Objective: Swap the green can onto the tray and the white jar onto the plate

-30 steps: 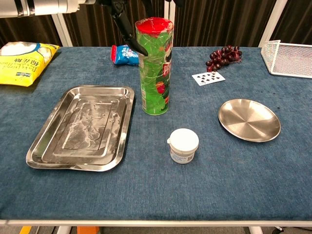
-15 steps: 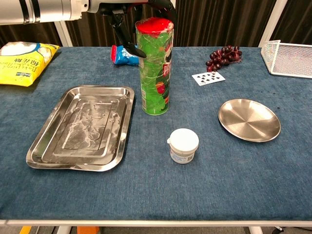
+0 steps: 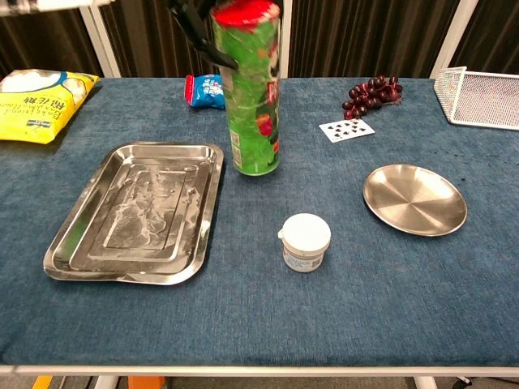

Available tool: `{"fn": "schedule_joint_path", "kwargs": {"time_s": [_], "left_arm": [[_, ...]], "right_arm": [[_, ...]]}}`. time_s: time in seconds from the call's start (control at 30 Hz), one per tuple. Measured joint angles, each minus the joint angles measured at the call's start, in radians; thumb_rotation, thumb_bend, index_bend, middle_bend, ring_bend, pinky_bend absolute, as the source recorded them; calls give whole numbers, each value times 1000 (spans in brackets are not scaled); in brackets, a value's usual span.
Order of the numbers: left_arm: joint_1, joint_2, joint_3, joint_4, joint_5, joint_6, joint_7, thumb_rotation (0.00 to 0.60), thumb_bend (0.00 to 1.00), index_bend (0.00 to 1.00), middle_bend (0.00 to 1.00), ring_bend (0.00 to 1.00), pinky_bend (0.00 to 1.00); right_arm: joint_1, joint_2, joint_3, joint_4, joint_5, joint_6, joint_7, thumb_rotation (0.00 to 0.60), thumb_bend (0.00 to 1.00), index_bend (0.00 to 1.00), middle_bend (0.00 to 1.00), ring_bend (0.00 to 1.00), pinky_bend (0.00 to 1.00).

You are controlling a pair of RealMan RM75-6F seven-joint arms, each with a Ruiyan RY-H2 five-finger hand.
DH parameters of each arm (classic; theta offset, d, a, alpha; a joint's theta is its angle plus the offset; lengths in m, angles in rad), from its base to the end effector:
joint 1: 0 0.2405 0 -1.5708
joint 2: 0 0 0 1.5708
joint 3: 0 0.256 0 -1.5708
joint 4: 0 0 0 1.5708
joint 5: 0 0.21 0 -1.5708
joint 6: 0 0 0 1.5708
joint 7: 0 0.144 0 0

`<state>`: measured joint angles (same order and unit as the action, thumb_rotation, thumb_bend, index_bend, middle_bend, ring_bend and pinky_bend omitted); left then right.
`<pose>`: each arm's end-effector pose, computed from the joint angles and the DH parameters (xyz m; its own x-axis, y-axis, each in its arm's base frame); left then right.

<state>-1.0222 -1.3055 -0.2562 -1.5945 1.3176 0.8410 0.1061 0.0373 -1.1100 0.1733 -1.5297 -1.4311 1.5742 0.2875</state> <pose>-0.0236 0.3803 0.0520 0.4719 0.1083 0.8749 0.6543 -0.7082 -0.2652 -0.3285 -0.1888 0.2051 0.1979 0.2168 0.9559 -0.9802 0.0519 0.1911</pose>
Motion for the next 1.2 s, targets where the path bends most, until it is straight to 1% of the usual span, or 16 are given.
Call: {"fn": "schedule_joint_path", "kwargs": {"time_s": [0.13, 0.27, 0.4, 0.6, 0.7, 0.77, 0.83, 0.9, 0.97, 1.07, 1.2], "left_arm": [[44, 74, 7, -64, -15, 30, 6, 600, 285, 439, 443, 364, 653], [109, 130, 43, -117, -22, 69, 18, 600, 285, 439, 446, 364, 653], [155, 140, 84, -129, -18, 95, 16, 600, 284, 439, 446, 364, 653], [189, 122, 106, -99, 10, 125, -13, 600, 275, 423, 430, 359, 649], [194, 115, 112, -83, 29, 127, -25, 600, 242, 358, 375, 313, 619], [195, 113, 120, -78, 39, 122, -21, 600, 223, 313, 325, 257, 571], [195, 113, 125, -77, 41, 115, -9, 600, 215, 297, 306, 234, 550], [195, 111, 128, -78, 42, 107, 0, 600, 210, 258, 282, 209, 529], [196, 111, 128, -78, 42, 107, -2, 600, 202, 187, 239, 164, 493], [200, 118, 126, -82, 46, 112, 5, 600, 187, 116, 196, 123, 457], [205, 143, 123, -106, 43, 114, 16, 600, 172, 70, 145, 82, 419]], "right_arm": [[3, 1, 0, -5, -2, -4, -6, 600, 75, 0, 3, 0, 26], [6, 0, -1, -14, -9, -5, -17, 600, 75, 0, 4, 0, 26], [10, 0, -2, -31, -16, -4, -36, 600, 75, 0, 4, 0, 27], [12, 4, -4, -51, -17, -6, -62, 600, 75, 0, 4, 0, 27], [14, 4, -5, -56, -16, -8, -71, 600, 75, 0, 4, 0, 27], [14, 2, -6, -57, -16, -10, -73, 600, 76, 0, 5, 0, 27], [16, 0, -7, -57, -16, -13, -74, 600, 76, 0, 5, 0, 27], [16, -2, -7, -55, -15, -14, -73, 600, 76, 0, 5, 0, 26], [16, -2, -7, -53, -15, -13, -72, 600, 76, 0, 5, 0, 27], [14, -1, -6, -52, -14, -10, -69, 600, 76, 0, 4, 0, 26], [12, -1, -7, -52, -18, -3, -67, 600, 75, 0, 5, 0, 27]]}}
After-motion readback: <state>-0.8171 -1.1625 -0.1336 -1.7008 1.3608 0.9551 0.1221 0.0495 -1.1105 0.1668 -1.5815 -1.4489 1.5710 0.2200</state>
